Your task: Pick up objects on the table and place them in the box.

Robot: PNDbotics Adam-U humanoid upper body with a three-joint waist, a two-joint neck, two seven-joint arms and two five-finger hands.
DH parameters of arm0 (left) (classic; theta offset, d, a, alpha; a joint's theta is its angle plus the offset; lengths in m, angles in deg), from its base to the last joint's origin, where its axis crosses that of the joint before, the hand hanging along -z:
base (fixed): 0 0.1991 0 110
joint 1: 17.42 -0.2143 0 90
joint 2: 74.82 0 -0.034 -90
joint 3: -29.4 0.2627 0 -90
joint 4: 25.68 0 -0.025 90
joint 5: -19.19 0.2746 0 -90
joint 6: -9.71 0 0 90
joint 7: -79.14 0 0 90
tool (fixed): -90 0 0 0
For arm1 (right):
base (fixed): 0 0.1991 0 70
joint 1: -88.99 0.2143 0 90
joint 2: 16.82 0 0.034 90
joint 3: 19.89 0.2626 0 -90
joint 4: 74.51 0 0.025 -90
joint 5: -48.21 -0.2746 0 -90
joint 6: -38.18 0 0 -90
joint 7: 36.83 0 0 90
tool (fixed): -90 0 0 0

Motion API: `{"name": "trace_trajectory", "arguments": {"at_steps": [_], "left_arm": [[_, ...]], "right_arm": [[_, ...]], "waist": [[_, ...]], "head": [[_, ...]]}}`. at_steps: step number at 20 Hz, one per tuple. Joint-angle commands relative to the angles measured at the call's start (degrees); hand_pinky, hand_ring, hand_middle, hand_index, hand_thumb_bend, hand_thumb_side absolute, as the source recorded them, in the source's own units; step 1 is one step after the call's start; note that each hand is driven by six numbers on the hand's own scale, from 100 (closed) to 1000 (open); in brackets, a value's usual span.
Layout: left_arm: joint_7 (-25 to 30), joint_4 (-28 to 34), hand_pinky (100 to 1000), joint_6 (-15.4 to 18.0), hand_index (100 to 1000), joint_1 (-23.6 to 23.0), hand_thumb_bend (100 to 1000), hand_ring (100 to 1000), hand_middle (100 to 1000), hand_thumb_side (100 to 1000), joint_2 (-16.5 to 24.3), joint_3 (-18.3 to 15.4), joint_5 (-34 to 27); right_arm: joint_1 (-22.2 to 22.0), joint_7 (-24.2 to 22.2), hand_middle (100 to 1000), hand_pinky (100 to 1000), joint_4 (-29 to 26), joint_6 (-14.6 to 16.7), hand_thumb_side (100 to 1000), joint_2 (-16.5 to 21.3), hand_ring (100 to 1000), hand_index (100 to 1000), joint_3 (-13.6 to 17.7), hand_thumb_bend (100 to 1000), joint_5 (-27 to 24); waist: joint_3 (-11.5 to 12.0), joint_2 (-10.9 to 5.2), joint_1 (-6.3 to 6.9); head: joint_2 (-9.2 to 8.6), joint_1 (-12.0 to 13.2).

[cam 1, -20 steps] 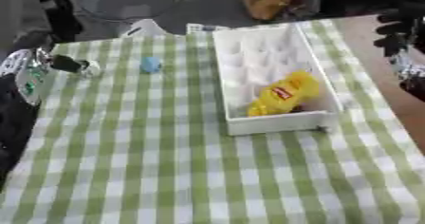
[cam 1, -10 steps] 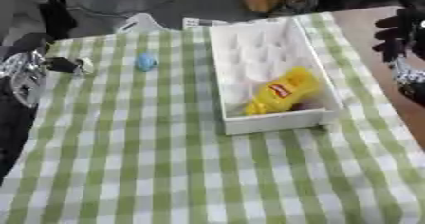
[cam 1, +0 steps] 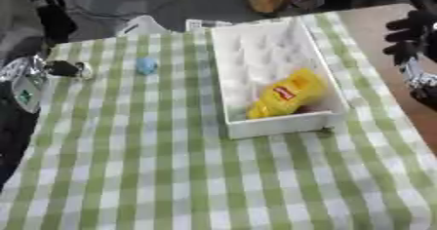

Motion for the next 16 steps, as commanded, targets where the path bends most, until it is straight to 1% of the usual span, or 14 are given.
{"name": "trace_trajectory", "arguments": {"at_steps": [1, 6, 8, 10, 11, 16], "left_arm": [[0.21, 0.50, 793, 0.24, 900, 1.49, 516, 858, 854, 363, 2.26, -0.08, -0.23], [2.11, 0.16, 796, 0.96, 894, 1.47, 516, 858, 840, 366, 2.70, -0.07, -0.43], [2.18, 0.17, 796, 1.11, 902, 1.43, 501, 859, 858, 370, 2.87, -0.20, -0.55], [1.95, 0.10, 796, 1.19, 902, 1.39, 501, 859, 858, 370, 2.94, -0.24, -0.68], [1.60, 0.11, 795, 1.13, 908, 1.38, 495, 860, 875, 373, 3.03, -0.29, -0.68], [-0.84, -0.20, 792, 0.68, 912, 1.22, 480, 858, 874, 386, 3.35, -0.56, -1.25]], "right_arm": [[0.93, -0.20, 782, 736, -1.00, 0.21, 544, 1.61, 791, 952, 0.44, 152, 0.18], [0.97, -0.20, 782, 736, -1.08, 0.26, 544, 1.65, 791, 952, 0.50, 149, 0.27], [0.96, -0.18, 782, 736, -1.09, 0.27, 545, 1.67, 791, 952, 0.52, 148, 0.29], [0.96, -0.18, 782, 736, -1.09, 0.26, 545, 1.68, 791, 952, 0.52, 148, 0.30], [0.96, -0.17, 782, 736, -1.11, 0.27, 545, 1.69, 791, 952, 0.55, 147, 0.31], [0.83, -0.14, 782, 736, -1.15, 0.32, 546, 1.70, 791, 953, 0.64, 145, 0.46]], "waist": [[-0.15, 0.29, 0.75], [-0.75, 0.89, 0.92], [-0.92, 1.03, 0.99], [-0.99, 1.09, 1.01], [-1.13, 1.21, 1.05], [-1.73, 1.85, 1.13]], "head": [[-0.74, -0.14], [-1.07, -0.25], [-1.17, -0.28], [-1.21, -0.29], [-1.30, -0.33], [-1.81, -0.35]]}}
